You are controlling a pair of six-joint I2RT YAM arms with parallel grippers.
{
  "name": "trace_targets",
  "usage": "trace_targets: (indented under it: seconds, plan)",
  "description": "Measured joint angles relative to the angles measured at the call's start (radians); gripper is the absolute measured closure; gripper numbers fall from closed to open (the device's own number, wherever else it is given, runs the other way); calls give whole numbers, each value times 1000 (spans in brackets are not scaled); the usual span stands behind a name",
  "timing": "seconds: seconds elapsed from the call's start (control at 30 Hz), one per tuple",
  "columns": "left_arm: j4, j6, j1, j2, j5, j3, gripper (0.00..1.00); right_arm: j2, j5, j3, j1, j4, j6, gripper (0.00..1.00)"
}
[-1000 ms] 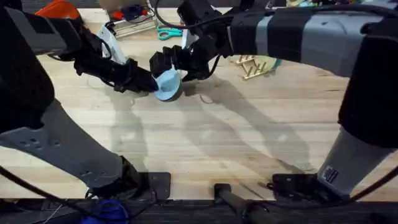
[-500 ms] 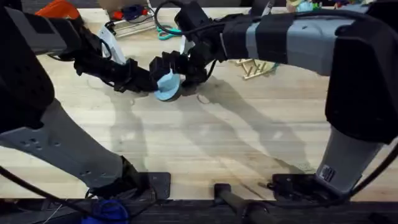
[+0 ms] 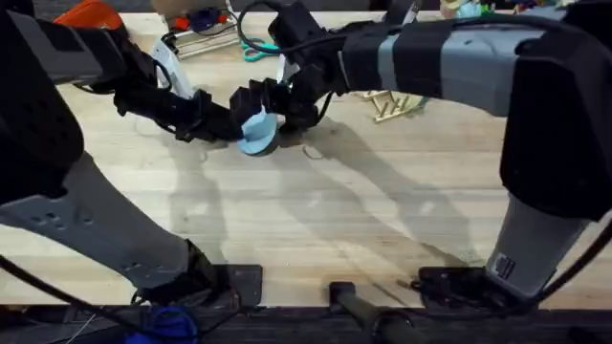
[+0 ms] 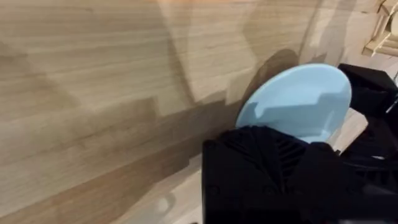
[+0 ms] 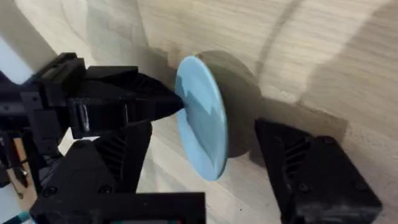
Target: Pick up the plates from the table one by one and place each into a slot on the dish rack.
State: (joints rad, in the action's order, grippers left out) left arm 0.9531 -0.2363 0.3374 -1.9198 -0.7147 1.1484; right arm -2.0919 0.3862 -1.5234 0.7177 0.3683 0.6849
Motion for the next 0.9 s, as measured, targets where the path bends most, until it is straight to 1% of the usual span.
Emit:
trace_targets:
  seconds: [0.43, 0.47, 0.5, 0.53, 0.6, 0.67, 0.7, 0.77, 0.9]
  plan:
    - [0, 0, 0, 0, 0, 0, 958, 0, 0, 0, 0, 0, 0, 8]
    - [0, 0, 0, 0, 0, 0, 959, 0, 0, 0, 0, 0, 0, 43]
    - [0, 0, 0, 0, 0, 0, 959, 0, 0, 0, 0, 0, 3, 114]
    - [0, 0, 0, 0, 0, 0, 959, 0, 0, 0, 0, 2, 4, 226]
    - [0, 0, 0, 0, 0, 0, 959, 0, 0, 0, 1, 2, 3, 502]
    - [1, 0, 0, 0, 0, 0, 959, 0, -5, 0, 2, 8, 3, 799]
    - [1, 0, 1, 0, 0, 0, 959, 0, 3, 0, -3, 9, 10, 921]
    - [4, 0, 4, 0, -2, 3, 958, 2, 26, -6, -7, -7, 12, 960]
    - [5, 0, 6, 0, -3, 3, 959, 3, 27, -11, -5, -4, 12, 964]
